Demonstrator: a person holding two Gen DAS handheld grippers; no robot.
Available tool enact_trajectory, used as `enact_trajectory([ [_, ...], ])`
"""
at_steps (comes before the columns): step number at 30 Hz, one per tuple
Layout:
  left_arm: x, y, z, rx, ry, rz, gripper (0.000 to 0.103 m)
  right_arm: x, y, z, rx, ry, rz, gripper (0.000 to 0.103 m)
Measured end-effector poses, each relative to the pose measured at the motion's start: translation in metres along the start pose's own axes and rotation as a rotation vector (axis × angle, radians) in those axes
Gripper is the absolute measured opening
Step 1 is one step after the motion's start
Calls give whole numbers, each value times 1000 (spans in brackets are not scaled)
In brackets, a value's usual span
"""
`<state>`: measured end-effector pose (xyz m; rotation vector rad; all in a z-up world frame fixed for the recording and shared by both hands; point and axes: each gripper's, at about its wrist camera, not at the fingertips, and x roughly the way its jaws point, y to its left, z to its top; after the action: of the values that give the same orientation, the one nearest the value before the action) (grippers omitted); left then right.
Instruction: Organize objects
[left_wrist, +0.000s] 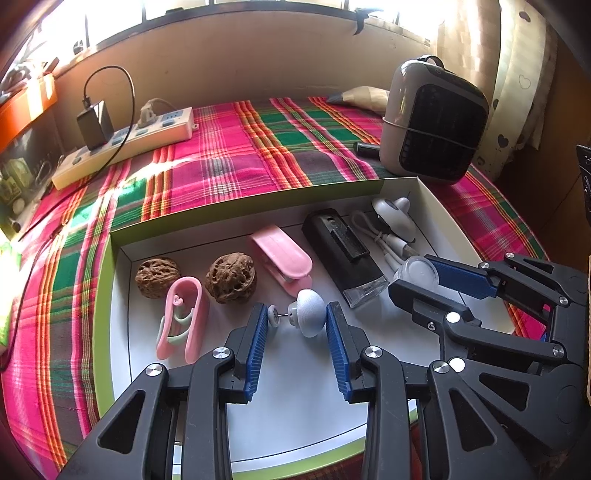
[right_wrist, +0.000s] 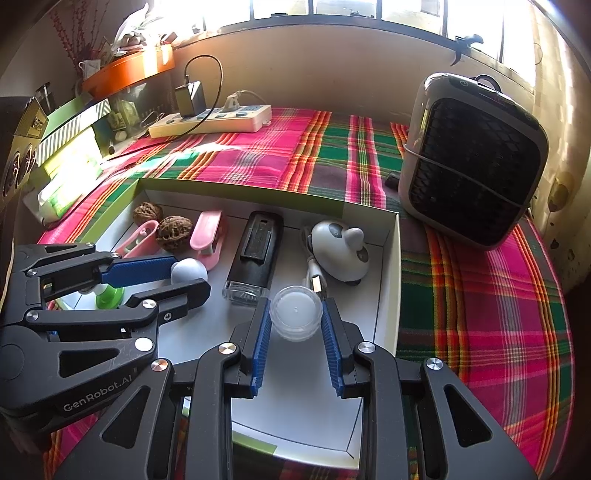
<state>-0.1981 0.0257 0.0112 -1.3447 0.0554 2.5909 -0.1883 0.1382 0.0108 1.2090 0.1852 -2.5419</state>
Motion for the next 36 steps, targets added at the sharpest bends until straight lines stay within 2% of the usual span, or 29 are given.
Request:
enact_trajectory([
  [11, 0, 1, 0, -6, 0, -3, 37, 0, -2, 0, 9, -4, 1, 30],
  [17, -7, 5, -3, -28, -11, -5, 37, -2, -1, 0, 14, -10, -1, 35],
  [23, -14, 8, -6, -55, -24, -1, 38, -4, -1, -2, 27, -14, -10, 36],
  [27, -20, 8, -10, -68, -36, 29, 38, -7, 0, -3, 42, -18, -1, 44],
  [36, -35, 11, -19, -96, -64, 37, 38, -17, 1, -11, 65, -24, -5, 44],
])
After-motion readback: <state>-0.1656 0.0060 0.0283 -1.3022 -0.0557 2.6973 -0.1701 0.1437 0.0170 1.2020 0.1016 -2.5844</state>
